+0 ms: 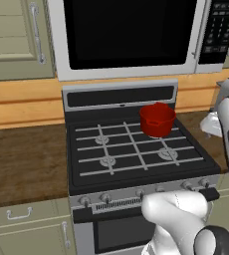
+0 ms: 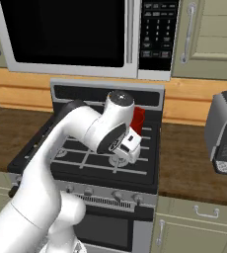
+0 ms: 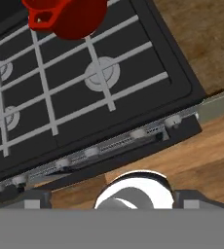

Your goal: Turn off the rear right burner of the stove.

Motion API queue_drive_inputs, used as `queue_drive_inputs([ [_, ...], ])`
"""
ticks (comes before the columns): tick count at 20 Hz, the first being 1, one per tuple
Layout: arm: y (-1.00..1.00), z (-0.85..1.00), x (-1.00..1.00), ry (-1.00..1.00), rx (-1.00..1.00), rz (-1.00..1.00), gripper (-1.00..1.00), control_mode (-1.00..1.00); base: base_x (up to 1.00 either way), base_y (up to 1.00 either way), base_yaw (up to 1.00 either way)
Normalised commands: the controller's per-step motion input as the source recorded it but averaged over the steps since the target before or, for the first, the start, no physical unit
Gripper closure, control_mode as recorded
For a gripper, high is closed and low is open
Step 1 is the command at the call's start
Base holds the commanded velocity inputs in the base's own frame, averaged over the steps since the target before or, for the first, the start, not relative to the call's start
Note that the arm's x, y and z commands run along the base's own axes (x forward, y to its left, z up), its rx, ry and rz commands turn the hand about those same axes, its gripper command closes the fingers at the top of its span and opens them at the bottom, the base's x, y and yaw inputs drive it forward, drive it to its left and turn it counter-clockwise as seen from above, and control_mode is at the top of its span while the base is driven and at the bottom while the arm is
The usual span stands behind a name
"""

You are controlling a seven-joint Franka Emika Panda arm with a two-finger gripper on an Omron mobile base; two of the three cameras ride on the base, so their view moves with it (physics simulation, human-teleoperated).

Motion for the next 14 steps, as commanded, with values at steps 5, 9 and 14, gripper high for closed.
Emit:
queue_drive_inputs([
  [5, -0.89, -0.69, -0.78, -0.12, 0.09, -0.15, -1.00, -1.00, 0.00, 0.00, 0.00],
  [9, -0.60, -0.70, -0.71, -0.16, 0.06, -0.05, -1.00, -1.00, 0.00, 0.00, 0.00],
  [14, -0.03, -0.47, -0.44, -0.32, -0.07, 0.10, -1.00, -1.00, 0.00, 0.00, 0.00],
])
